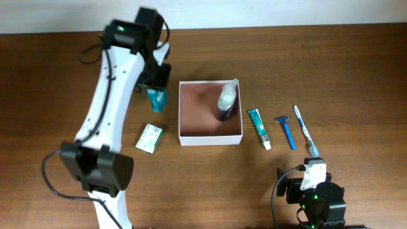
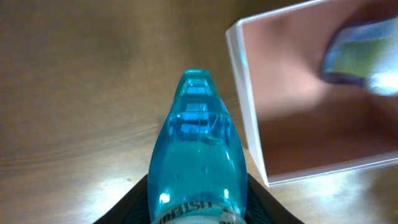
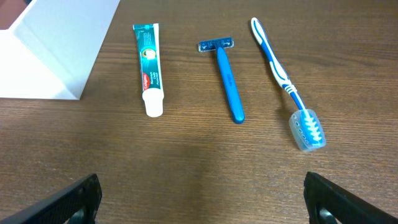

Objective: Pack container

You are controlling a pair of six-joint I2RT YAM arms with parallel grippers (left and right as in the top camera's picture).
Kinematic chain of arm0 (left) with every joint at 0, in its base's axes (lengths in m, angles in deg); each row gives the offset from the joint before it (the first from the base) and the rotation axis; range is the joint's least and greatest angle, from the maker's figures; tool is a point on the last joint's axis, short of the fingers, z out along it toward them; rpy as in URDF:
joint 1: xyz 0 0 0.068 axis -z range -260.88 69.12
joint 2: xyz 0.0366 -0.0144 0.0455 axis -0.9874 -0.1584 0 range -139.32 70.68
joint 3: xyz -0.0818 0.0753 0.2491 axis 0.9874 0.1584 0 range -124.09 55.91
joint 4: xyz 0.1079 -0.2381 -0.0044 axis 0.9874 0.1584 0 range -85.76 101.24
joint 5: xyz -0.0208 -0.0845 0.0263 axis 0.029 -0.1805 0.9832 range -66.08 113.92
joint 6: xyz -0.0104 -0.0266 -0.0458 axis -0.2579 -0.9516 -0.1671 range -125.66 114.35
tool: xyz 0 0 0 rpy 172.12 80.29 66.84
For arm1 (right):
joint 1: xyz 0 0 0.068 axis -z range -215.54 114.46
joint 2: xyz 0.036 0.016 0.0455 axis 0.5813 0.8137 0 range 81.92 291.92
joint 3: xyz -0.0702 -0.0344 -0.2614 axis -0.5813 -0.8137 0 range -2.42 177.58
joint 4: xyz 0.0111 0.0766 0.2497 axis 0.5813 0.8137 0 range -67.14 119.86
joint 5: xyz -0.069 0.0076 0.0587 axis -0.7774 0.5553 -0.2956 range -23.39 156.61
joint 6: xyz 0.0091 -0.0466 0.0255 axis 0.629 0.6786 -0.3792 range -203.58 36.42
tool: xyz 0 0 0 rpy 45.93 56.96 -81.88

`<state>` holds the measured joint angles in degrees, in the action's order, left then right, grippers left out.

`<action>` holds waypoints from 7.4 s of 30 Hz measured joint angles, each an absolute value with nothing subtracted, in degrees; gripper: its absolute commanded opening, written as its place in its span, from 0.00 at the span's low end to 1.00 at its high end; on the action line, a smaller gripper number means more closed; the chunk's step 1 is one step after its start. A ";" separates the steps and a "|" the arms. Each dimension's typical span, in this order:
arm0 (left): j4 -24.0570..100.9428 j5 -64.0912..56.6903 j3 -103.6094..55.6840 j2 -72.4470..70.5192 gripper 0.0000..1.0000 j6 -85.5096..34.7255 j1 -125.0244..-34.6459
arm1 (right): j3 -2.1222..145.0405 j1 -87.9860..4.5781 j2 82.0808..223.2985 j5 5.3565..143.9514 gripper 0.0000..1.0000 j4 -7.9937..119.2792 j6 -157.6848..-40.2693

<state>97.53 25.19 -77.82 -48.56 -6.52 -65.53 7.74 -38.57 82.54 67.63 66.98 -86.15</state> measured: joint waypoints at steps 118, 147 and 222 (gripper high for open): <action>74.30 25.09 -25.30 -36.89 0.38 -2.41 -70.73 | 7.74 -38.57 82.54 67.63 0.99 66.98 -86.15; 64.92 21.76 -37.12 -37.39 0.36 30.64 -49.07 | 7.74 -38.57 82.54 67.63 0.99 66.98 -86.13; 91.44 27.05 -50.91 -14.81 1.00 -2.74 -88.04 | 16.39 -38.57 86.91 82.80 0.98 51.96 -103.06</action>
